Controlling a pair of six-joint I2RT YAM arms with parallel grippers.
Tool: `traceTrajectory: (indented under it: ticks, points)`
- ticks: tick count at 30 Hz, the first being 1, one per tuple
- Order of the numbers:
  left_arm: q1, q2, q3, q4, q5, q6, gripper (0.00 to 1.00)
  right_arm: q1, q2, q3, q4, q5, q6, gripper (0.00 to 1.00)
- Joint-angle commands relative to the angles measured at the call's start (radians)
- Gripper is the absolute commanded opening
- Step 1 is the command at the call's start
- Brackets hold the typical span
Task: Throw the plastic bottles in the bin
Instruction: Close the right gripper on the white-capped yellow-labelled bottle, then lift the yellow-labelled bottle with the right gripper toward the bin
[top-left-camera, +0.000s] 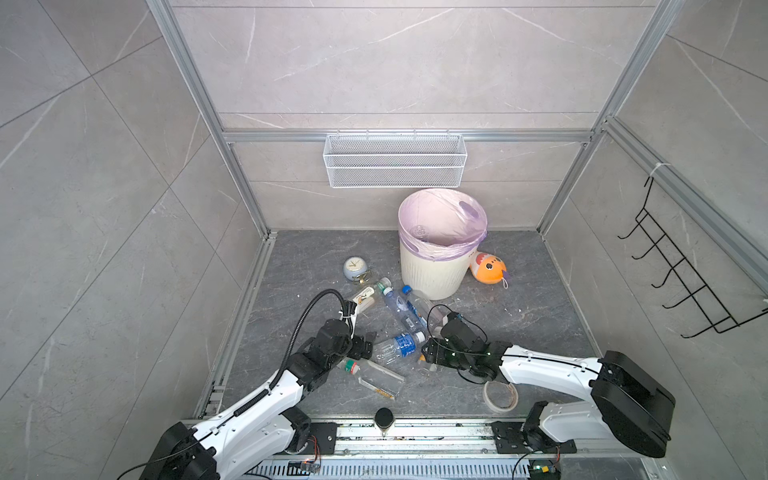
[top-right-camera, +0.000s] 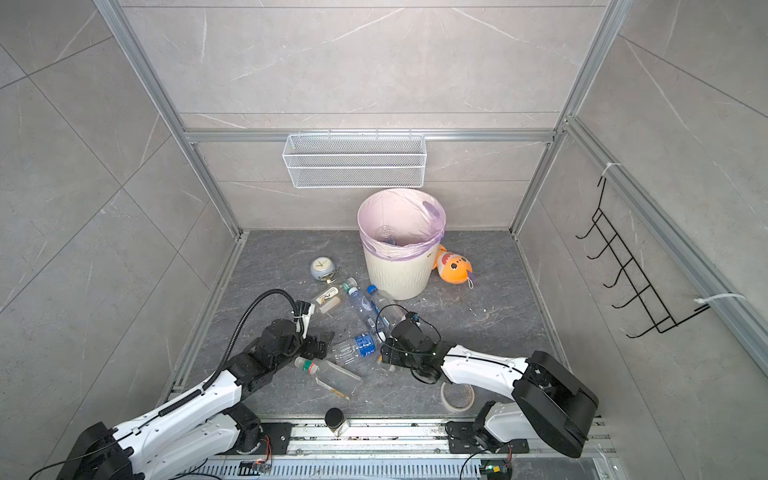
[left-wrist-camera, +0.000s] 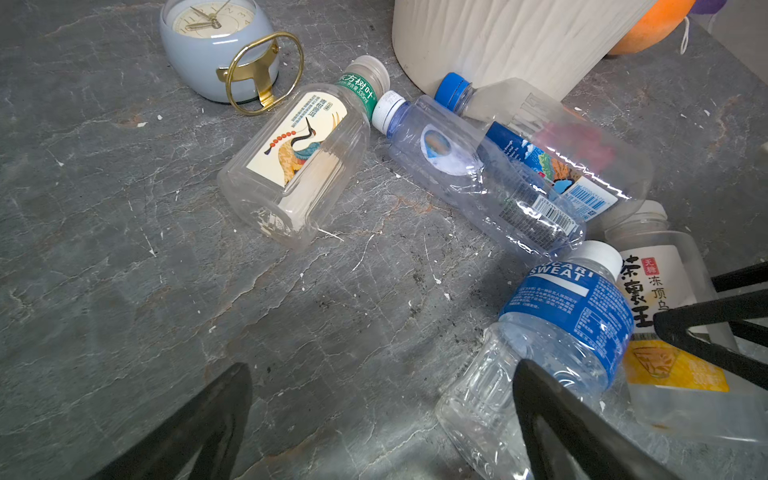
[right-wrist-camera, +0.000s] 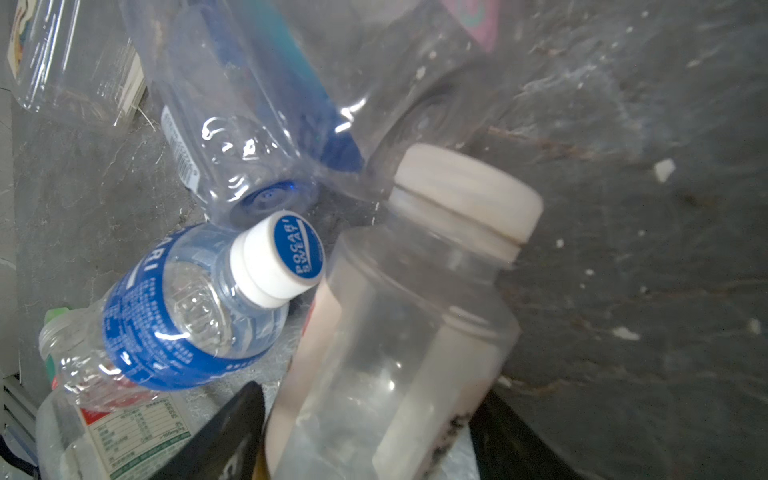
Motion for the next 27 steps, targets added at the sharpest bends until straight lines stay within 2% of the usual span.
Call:
traceTrajectory:
  ticks: [1, 13, 27]
  points:
    - [-0.002, -0.014, 0.001, 0.047, 0.014, 0.025, 1.0, 0.006, -0.009, 0.007, -0.015, 0.028, -0.001, 0.74]
    - [-0.002, -0.01, 0.0, 0.05, 0.023, 0.026, 1.0, 0.006, -0.076, -0.016, -0.054, 0.051, -0.023, 0.6]
    - [-0.003, -0.006, 0.001, 0.051, 0.027, 0.025, 1.0, 0.006, -0.271, -0.047, -0.159, 0.103, -0.077, 0.57]
